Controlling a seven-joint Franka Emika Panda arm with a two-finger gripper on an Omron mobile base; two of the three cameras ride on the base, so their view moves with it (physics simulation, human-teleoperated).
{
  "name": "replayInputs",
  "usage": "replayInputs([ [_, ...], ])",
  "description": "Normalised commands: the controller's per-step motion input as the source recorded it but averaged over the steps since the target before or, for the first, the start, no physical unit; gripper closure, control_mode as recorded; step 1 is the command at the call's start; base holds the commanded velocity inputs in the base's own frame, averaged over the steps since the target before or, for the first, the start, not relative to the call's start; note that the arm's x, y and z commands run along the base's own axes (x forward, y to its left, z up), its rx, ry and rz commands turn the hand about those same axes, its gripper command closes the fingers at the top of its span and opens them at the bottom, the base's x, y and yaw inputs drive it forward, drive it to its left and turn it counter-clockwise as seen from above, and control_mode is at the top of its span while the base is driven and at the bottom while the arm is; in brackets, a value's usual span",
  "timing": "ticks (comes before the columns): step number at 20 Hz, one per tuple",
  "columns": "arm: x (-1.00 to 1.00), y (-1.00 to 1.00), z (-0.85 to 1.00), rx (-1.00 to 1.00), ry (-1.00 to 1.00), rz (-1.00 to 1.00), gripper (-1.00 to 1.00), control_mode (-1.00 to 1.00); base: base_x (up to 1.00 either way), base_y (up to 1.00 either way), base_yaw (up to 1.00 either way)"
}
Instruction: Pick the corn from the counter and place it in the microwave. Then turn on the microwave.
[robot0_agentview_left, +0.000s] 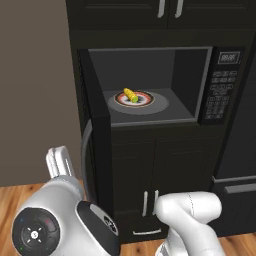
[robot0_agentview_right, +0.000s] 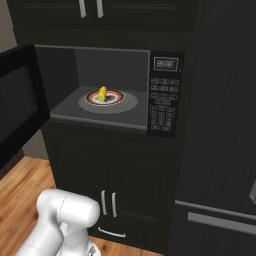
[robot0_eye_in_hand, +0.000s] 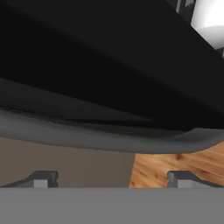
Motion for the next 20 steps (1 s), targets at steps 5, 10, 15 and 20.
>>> replayInputs([
  [5,0.00,-0.08,0.00,0.00,0.01,-0.01,-1.00,-1.00,0.00,0.00,0.00],
  [10,0.00,-0.09,0.00,0.00,0.03,-0.03,-1.00,-1.00,0.00,0.00,0.00],
  [15,0.00,-0.11,0.00,0.00,0.02,-0.02,-1.00,-1.00,0.00,0.00,0.00],
  [20,-0.05,-0.13,0.06,0.00,0.00,-0.02,-1.00,-1.00,0.00,0.00,0.00],
])
